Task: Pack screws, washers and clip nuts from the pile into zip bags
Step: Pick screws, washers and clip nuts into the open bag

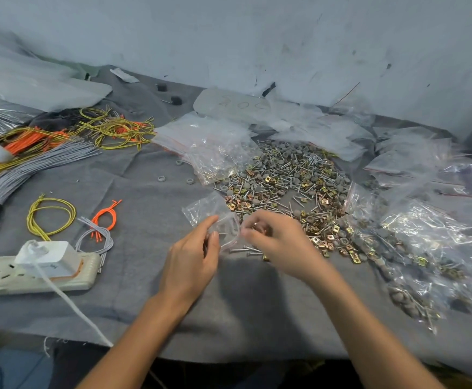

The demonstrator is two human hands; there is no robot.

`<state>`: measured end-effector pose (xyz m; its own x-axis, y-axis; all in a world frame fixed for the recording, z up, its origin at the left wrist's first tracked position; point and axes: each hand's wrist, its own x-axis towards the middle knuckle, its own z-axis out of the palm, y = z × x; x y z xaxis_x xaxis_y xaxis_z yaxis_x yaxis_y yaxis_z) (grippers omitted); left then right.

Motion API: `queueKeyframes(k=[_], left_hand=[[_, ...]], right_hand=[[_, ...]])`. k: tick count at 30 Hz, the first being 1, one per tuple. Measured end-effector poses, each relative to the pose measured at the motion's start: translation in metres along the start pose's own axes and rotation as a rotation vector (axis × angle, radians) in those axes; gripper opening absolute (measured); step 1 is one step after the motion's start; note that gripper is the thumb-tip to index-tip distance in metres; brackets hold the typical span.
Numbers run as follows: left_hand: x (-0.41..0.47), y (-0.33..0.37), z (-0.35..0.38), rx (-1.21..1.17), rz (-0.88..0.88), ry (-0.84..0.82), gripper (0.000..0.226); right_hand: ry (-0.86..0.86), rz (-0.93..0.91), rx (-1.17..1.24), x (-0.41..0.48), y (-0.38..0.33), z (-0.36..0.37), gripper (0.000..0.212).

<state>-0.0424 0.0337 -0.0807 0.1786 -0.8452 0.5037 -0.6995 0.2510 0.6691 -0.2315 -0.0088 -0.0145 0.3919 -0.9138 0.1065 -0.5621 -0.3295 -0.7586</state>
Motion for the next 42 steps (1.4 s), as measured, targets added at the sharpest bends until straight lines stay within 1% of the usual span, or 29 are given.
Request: queueKeyframes(k=[2,4,6,8,10,12,14,15,17,19,21,23,24,26,29,33,36,38,42], left_hand=[[0.000,0.000,0.000,-0.004,-0.003,0.000,0.037],[-0.001,0.000,-0.001,-0.001,0.003,0.013,0.039],[-0.001,0.000,0.000,-0.003,0.014,0.041,0.037],[-0.001,-0.001,0.000,-0.017,0.030,0.065,0.035],[-0.002,-0.001,-0.001,-0.025,0.044,0.074,0.035],[-0.004,0.000,-0.001,-0.005,0.057,0.077,0.034],[-0.005,0.001,-0.001,0.026,0.061,0.078,0.029],[-0.004,0.002,-0.001,0.033,0.064,0.073,0.026],[-0.002,0.001,0.000,0.030,0.072,0.053,0.020],[0.000,0.002,0.000,0.041,0.077,0.030,0.024],[-0.001,0.002,0.000,0.048,0.087,0.019,0.026],[-0.002,0.003,-0.001,0.047,0.088,0.014,0.026],[-0.002,0.003,-0.001,0.043,0.082,0.011,0.026],[-0.002,0.002,0.000,0.040,0.067,0.007,0.027],[-0.002,0.002,0.000,0.042,0.071,0.008,0.028],[-0.001,0.000,0.000,0.046,0.087,0.008,0.028],[-0.001,-0.001,0.001,0.053,0.092,0.005,0.028],[-0.001,-0.001,0.001,0.054,0.092,0.006,0.029],[-0.002,-0.002,0.001,0.053,0.101,0.005,0.030]], right_hand=[[0.088,-0.001,0.037,0.001,-0.001,0.030,0.005],[0.170,0.023,0.017,0.003,0.000,0.052,0.005],[0.218,0.061,-0.022,0.006,-0.001,0.065,0.008],[0.208,0.083,-0.173,0.010,-0.002,0.071,0.015],[0.180,0.059,-0.332,0.012,-0.001,0.072,0.023],[0.129,0.013,-0.327,0.011,-0.003,0.065,0.025],[0.068,-0.033,-0.242,0.006,-0.008,0.051,0.025],[0.063,-0.044,-0.221,0.004,-0.008,0.040,0.022],[0.112,-0.009,-0.240,0.005,0.001,0.012,0.013],[0.138,0.083,-0.341,0.010,0.015,-0.024,0.010],[0.057,0.179,-0.483,0.016,0.029,-0.055,0.012],[-0.101,0.236,-0.593,0.022,0.041,-0.073,0.017],[-0.162,0.242,-0.629,0.023,0.046,-0.076,0.018],[-0.202,0.228,-0.659,0.024,0.053,-0.075,0.013],[-0.183,0.196,-0.650,0.025,0.059,-0.069,0.005],[-0.184,0.119,-0.643,0.025,0.064,-0.062,0.012],[-0.180,0.056,-0.690,0.024,0.064,-0.059,0.008],[-0.143,0.041,-0.695,0.022,0.062,-0.060,0.009],[-0.021,0.050,-0.599,0.018,0.059,-0.071,0.010]])
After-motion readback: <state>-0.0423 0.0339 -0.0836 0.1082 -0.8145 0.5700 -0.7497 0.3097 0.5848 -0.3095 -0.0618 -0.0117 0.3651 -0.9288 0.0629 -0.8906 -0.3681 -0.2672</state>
